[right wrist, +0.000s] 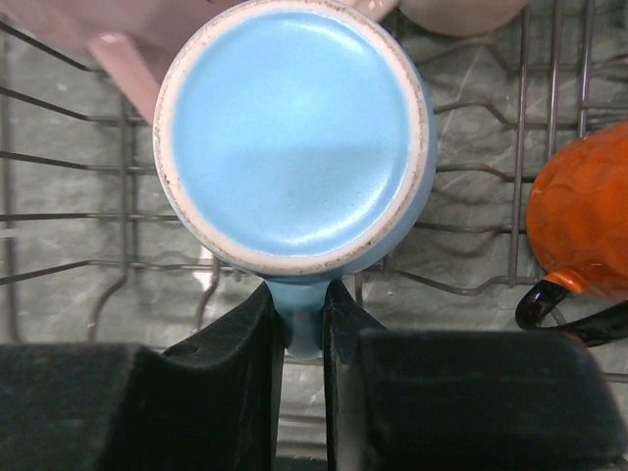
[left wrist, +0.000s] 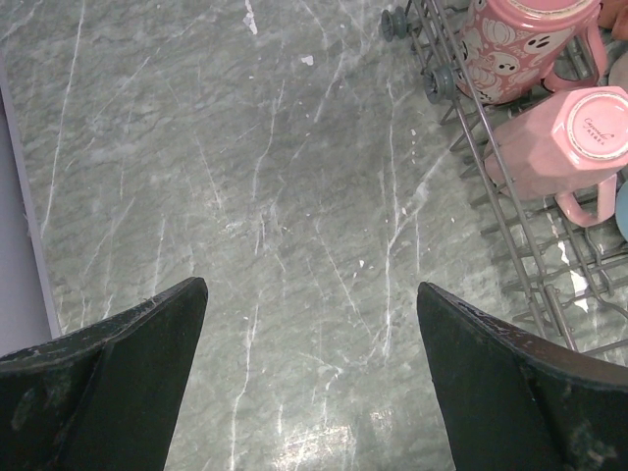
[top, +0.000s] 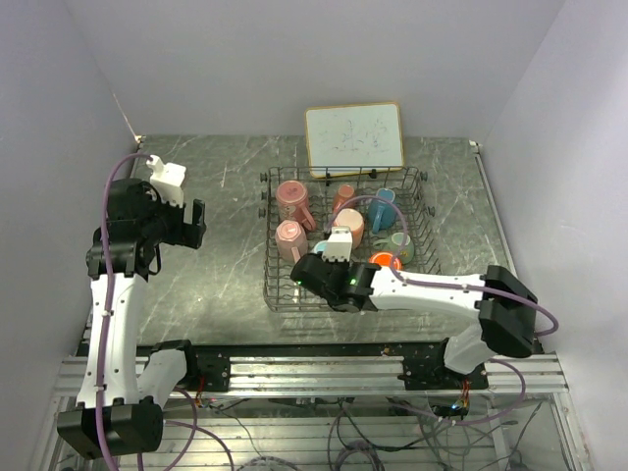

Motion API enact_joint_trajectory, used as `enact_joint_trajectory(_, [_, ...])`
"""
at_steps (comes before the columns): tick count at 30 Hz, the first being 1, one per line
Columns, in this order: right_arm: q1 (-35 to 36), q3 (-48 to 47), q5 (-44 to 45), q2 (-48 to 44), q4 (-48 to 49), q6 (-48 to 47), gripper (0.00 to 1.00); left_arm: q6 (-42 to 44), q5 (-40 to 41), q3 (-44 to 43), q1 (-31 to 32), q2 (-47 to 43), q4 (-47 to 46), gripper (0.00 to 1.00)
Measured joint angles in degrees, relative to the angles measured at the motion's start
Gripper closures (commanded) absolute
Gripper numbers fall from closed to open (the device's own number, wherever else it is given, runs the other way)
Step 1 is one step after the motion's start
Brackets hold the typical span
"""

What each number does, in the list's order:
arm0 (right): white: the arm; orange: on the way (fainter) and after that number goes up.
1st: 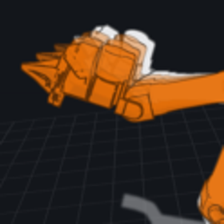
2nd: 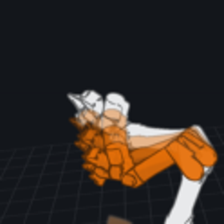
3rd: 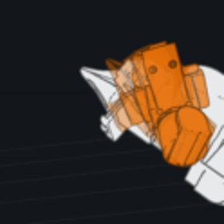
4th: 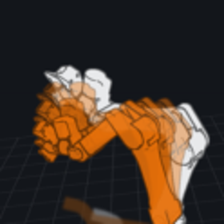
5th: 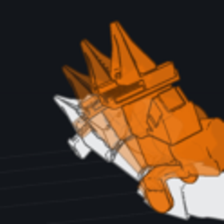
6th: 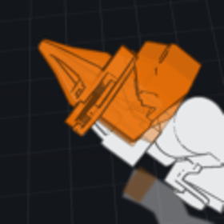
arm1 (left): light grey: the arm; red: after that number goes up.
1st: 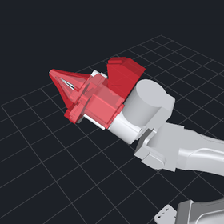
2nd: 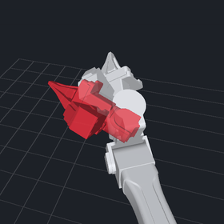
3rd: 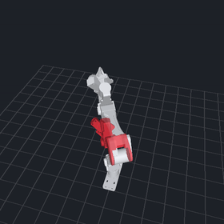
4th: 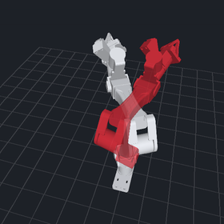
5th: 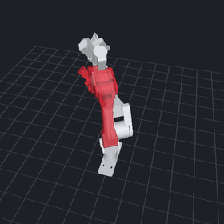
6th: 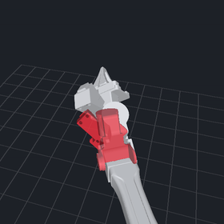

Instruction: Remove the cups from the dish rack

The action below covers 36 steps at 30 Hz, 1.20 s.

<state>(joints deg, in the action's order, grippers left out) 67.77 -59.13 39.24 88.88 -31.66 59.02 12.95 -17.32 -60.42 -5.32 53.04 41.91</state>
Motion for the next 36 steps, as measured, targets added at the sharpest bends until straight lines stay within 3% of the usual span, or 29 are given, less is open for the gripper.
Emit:
enact_joint_trajectory(9, [-2.38,-7.43,-4.09,-8.44,-1.57,-3.80,1.00,4.87,-8.15,5.42,-0.09,-8.74,-2.86,0.01])
enact_joint_trajectory(15, [-9.77,-12.63,-18.75,-11.98,-0.31,-6.54,1.00,10.78,-18.51,11.15,-0.09,-17.44,-5.90,0.02])
enact_joint_trajectory(21, [-15.04,-16.13,-33.59,-12.50,2.82,-6.32,1.00,15.32,-25.44,11.19,-0.09,-16.50,-6.10,0.03])
enact_joint_trajectory(27, [-16.50,-15.37,-48.02,-11.65,12.52,-0.35,1.00,11.93,-31.74,11.19,-0.09,-15.08,-8.92,0.00])
enact_joint_trajectory(36, [-17.05,-7.72,-61.88,-7.82,34.62,14.82,1.00,8.57,-35.67,11.19,-0.09,-17.73,-12.37,0.05])
